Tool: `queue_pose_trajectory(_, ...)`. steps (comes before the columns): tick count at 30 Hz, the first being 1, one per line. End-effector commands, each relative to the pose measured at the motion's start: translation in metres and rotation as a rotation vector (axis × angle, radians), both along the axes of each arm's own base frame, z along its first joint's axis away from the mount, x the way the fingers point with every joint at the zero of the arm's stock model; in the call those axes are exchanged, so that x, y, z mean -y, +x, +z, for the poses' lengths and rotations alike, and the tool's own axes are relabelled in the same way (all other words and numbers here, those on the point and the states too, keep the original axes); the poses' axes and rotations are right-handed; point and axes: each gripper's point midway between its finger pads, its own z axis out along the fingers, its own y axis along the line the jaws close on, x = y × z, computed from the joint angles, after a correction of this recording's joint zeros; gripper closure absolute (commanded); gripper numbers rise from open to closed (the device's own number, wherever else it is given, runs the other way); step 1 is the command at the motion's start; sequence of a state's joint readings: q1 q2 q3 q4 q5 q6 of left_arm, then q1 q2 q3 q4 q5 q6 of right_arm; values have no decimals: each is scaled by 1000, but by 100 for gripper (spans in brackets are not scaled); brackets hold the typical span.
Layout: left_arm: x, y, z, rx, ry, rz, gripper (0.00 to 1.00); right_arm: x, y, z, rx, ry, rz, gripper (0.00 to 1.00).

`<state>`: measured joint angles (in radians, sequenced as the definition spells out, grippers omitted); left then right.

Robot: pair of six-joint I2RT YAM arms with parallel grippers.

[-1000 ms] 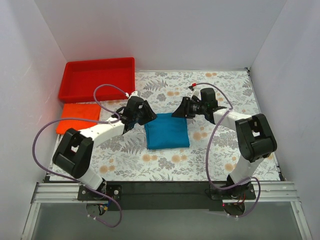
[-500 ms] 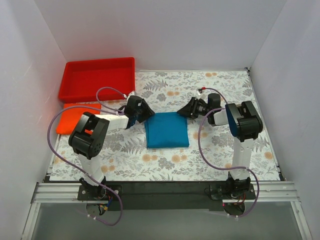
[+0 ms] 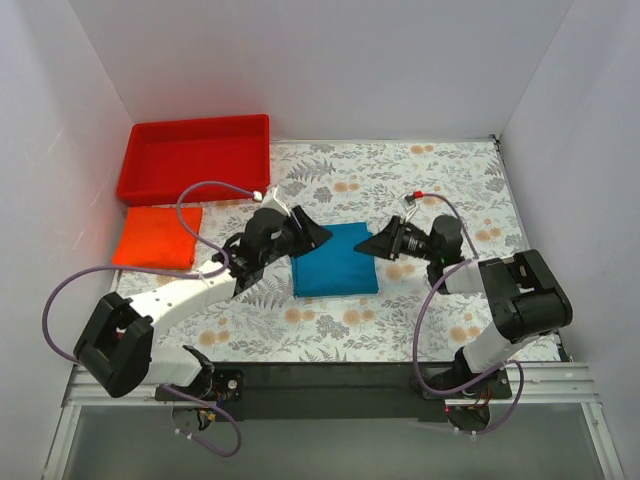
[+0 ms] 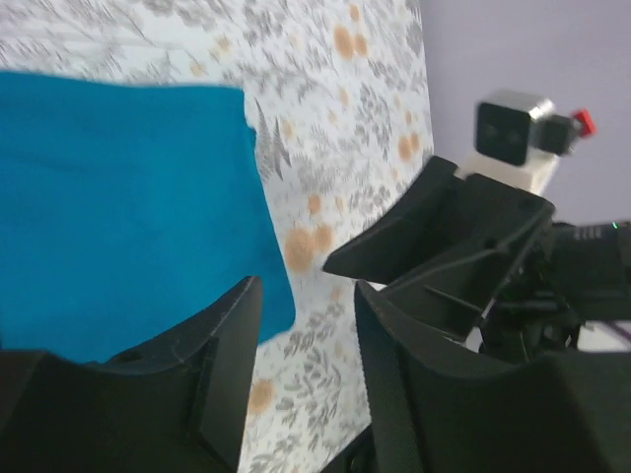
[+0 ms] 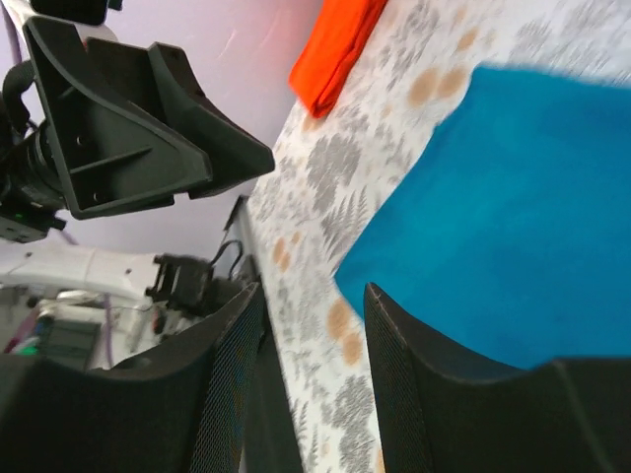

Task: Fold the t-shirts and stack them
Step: Fold the tshirt

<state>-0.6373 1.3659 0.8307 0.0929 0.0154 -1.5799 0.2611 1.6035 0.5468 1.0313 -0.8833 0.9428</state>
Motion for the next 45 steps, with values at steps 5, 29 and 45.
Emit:
queue_pose_trajectory(5, -15, -75, -107, -247, -3, -6, 69, -1, -61, -57, -146, 53, 56, 49)
queue_pose_trajectory(29, -138, -76, -14, -79, 291, 388, 54, -81, -47, -11, -88, 23, 146, 51)
queue_pose_trajectory(45, -171, -37, 14, 225, 587, 414, 47, -102, -52, -155, -464, -86, 31, 51)
